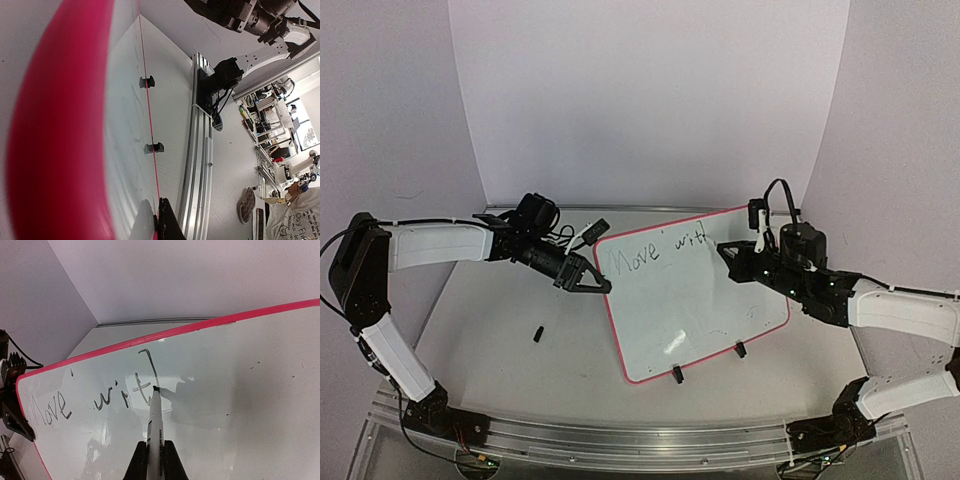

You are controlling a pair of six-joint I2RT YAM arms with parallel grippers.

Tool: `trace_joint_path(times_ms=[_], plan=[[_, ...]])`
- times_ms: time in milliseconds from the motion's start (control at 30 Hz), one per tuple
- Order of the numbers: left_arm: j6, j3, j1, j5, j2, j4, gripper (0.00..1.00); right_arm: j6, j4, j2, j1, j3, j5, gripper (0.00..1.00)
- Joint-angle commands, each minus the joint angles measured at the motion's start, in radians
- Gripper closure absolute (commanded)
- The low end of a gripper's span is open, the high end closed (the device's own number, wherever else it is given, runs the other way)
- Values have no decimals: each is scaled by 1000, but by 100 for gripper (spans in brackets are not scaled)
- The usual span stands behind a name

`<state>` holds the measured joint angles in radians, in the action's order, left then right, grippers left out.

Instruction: Write a sentence on the whiteboard

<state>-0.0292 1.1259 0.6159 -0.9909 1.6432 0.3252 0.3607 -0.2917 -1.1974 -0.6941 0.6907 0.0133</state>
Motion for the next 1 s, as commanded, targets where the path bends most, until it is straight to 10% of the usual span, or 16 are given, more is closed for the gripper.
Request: trace_joint_path(times_ms=[0, 967], plan=[[-83, 31, 25, -7, -20, 31, 100, 4, -18, -18, 5, 14, 66, 100], [-82, 31, 26, -9, -18, 29, 100, 53, 28, 40, 5, -66, 69, 100]])
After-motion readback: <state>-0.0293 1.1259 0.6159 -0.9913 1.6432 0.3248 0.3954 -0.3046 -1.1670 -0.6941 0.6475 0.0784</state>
